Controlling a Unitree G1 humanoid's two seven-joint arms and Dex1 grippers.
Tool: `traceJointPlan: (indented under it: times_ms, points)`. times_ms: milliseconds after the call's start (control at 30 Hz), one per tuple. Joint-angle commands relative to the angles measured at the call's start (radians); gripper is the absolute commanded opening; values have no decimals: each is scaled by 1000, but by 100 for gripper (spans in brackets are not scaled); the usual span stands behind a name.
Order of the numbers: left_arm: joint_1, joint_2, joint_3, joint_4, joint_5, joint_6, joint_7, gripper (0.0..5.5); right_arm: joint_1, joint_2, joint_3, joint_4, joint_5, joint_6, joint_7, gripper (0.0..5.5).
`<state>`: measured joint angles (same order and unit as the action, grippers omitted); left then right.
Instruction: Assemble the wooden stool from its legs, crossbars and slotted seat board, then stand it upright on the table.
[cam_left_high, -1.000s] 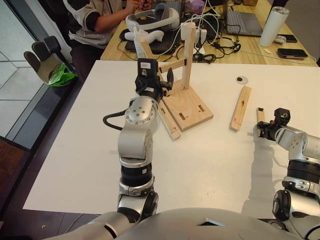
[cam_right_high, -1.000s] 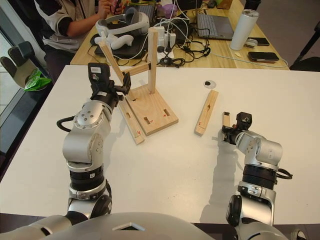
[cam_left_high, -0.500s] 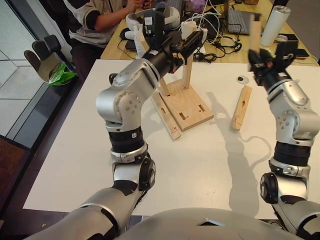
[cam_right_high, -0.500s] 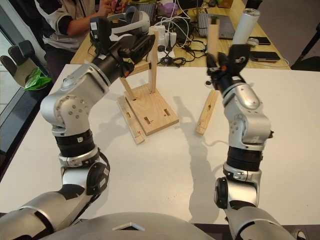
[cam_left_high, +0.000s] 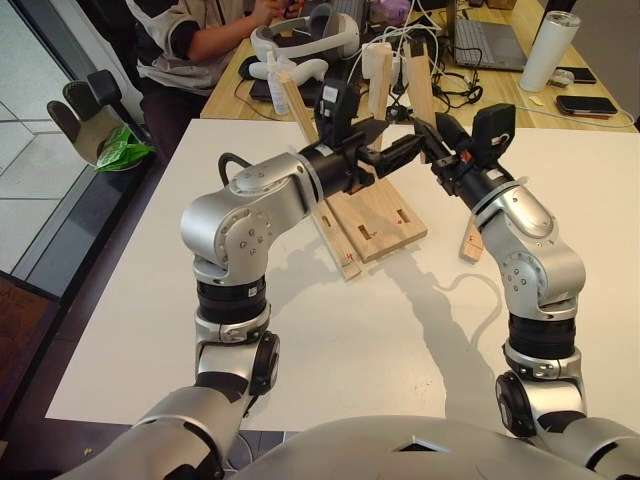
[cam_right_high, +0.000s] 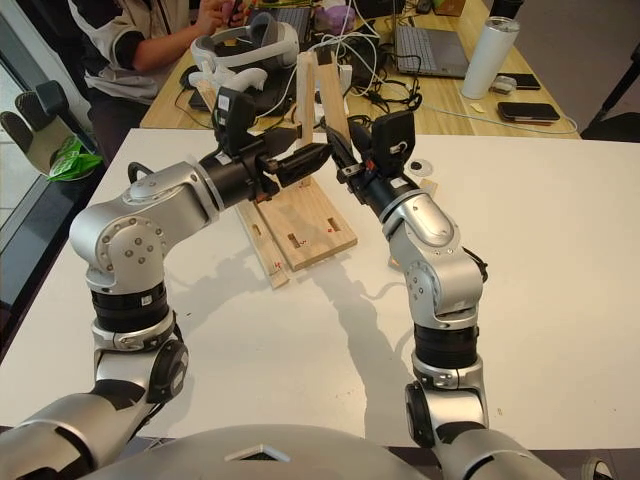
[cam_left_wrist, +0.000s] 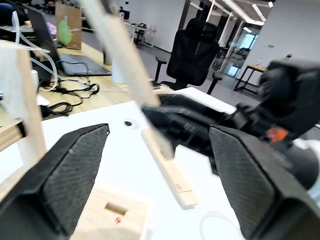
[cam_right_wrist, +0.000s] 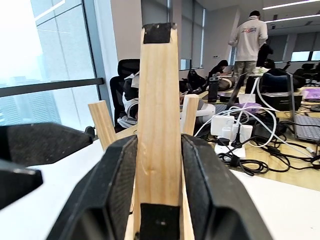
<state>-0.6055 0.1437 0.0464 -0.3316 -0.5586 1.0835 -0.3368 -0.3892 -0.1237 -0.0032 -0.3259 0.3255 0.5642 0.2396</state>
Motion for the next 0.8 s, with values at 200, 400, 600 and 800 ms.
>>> traceJointPlan:
  times_ms: [200, 400, 600, 800]
  points:
    - [6, 0, 70, -33, -71, 25, 23, 368, 68, -35, 78, -81, -15, -20, 45, 130]
    - [-12, -93, 251, -33, -348, 145, 79, 368, 73, -38, 101, -87, -25, -32, 56, 130]
    - [-15, -140, 254, 23, -449, 230, 191, 368, 83, -14, 155, -111, -29, -50, 56, 130]
    - [-14, -86, 212, 31, -441, 233, 203, 368, 98, -29, 178, -141, -29, -47, 83, 130]
